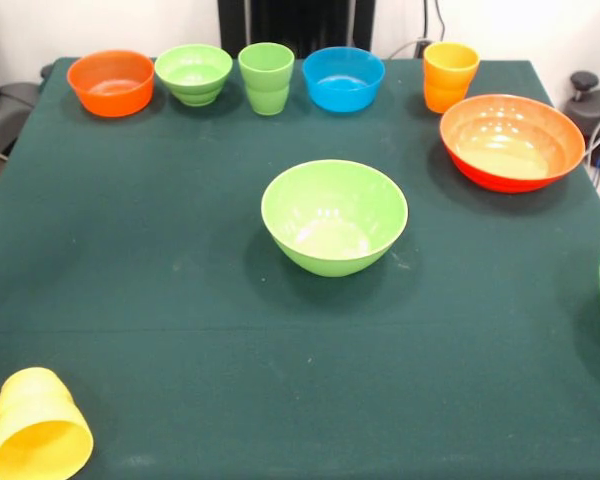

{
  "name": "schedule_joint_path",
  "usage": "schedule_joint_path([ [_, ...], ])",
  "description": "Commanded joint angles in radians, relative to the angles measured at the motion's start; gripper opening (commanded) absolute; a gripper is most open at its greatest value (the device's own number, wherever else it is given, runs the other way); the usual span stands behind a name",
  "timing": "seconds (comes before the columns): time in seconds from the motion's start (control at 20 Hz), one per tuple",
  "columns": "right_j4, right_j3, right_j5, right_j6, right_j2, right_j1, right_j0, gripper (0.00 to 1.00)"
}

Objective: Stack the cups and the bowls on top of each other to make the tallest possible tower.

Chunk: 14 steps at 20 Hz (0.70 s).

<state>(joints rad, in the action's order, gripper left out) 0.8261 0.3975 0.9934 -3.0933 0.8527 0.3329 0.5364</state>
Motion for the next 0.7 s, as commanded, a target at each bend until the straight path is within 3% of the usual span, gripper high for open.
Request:
schedule_joint_path([
  [0.05,0.035,-0.159,-0.037,-0.047,0.018,0.185,-0.037,0.00],
  [0.3,-0.035,-0.150,-0.113,0.182,-0.039,0.183,-0.053,0.00],
  [0.45,-0.061,-0.148,-0.141,0.266,-0.089,0.187,-0.052,0.00],
  [0.7,-0.110,-0.109,-0.158,0.263,-0.118,0.172,-0.058,0.00],
])
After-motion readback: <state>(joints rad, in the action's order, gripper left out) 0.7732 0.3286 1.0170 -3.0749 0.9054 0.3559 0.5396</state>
